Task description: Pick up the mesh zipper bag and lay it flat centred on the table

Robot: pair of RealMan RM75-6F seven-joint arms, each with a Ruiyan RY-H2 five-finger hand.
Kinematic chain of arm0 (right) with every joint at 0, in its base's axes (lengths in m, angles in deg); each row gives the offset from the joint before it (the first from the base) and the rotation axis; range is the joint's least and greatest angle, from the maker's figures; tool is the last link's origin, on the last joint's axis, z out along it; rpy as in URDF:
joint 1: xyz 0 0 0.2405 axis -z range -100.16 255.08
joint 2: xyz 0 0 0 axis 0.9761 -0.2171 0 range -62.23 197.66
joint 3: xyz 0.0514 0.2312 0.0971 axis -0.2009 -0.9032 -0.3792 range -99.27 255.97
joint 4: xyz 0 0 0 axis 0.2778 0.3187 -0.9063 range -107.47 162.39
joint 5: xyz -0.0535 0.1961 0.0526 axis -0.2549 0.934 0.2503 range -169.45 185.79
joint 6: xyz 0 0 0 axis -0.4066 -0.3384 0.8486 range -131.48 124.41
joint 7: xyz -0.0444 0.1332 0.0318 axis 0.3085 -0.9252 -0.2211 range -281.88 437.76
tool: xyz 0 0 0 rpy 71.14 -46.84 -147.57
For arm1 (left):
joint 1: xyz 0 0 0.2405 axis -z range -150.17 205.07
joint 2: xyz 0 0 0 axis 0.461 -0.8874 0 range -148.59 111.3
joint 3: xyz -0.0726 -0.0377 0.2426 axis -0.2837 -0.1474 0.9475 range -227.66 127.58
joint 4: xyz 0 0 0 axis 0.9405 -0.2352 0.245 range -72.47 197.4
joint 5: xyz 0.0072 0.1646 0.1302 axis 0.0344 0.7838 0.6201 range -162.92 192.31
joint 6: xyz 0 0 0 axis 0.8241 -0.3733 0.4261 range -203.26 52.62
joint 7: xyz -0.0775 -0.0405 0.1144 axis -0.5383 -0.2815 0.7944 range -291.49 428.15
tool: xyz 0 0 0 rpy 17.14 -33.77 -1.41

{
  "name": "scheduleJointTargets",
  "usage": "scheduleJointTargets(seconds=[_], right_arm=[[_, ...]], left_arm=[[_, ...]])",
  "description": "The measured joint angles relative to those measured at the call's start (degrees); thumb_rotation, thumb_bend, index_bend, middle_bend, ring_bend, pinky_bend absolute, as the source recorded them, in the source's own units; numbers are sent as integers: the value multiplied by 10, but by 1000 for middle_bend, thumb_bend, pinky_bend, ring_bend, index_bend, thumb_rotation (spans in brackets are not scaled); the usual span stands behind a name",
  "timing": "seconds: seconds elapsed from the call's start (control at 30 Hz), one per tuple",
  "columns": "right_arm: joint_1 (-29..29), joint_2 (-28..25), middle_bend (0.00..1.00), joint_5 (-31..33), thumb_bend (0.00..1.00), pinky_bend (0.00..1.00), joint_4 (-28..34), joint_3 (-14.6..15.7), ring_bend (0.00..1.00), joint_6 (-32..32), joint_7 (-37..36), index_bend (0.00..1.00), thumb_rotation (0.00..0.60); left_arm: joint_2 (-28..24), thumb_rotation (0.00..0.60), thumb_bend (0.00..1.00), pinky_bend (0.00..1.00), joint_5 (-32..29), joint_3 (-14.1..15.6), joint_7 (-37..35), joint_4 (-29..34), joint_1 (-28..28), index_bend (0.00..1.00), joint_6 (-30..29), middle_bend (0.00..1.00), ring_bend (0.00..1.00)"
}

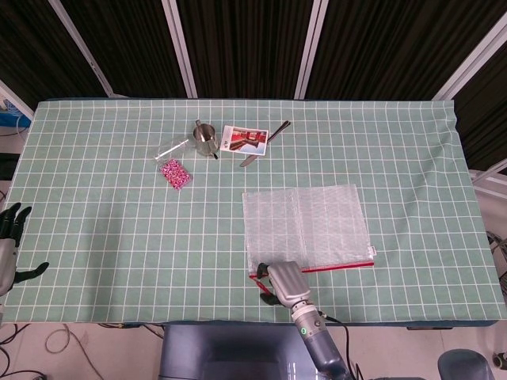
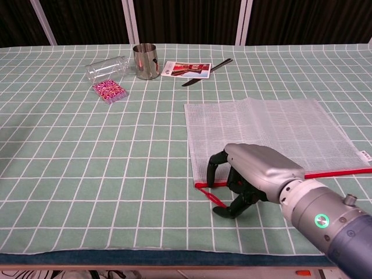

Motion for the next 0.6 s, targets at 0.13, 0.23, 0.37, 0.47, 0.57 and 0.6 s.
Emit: scheduleJointTargets(seconds=[0.13, 0.23, 0.37, 0.47, 0.57, 0.6], right_arm=[[2, -1, 1000, 0, 352, 917, 0, 0, 1000, 4, 2, 517, 600], [4, -3, 1000, 2, 355, 917, 0, 3, 1000, 5, 3, 518, 600], [8, -4, 1000, 5, 358, 917, 0, 5, 1000, 6, 3, 518, 600], [9, -4, 1000, 6, 360, 917, 2, 6, 1000, 6, 3, 518, 600], [10, -4, 1000, 7, 376, 917, 2, 7, 1000, 7, 5, 518, 600], [10, -3, 1000, 7, 390, 917, 2, 7, 1000, 7, 6, 518, 600]], left_arm=[[0, 600, 33, 0, 0, 0, -2, 0, 0, 0, 0, 0, 0], [-1, 600, 33, 0, 0, 0, -3, 0, 0, 0, 0, 0, 0], [-1, 600, 33, 0, 0, 0, -5, 0, 0, 0, 0, 0, 0], [-1, 600, 32, 0, 0, 0, -5, 0, 0, 0, 0, 0, 0], [-1, 600, 33, 0, 0, 0, -6, 0, 0, 0, 0, 0, 0], [-1, 600, 33, 0, 0, 0, -6, 0, 0, 0, 0, 0, 0]])
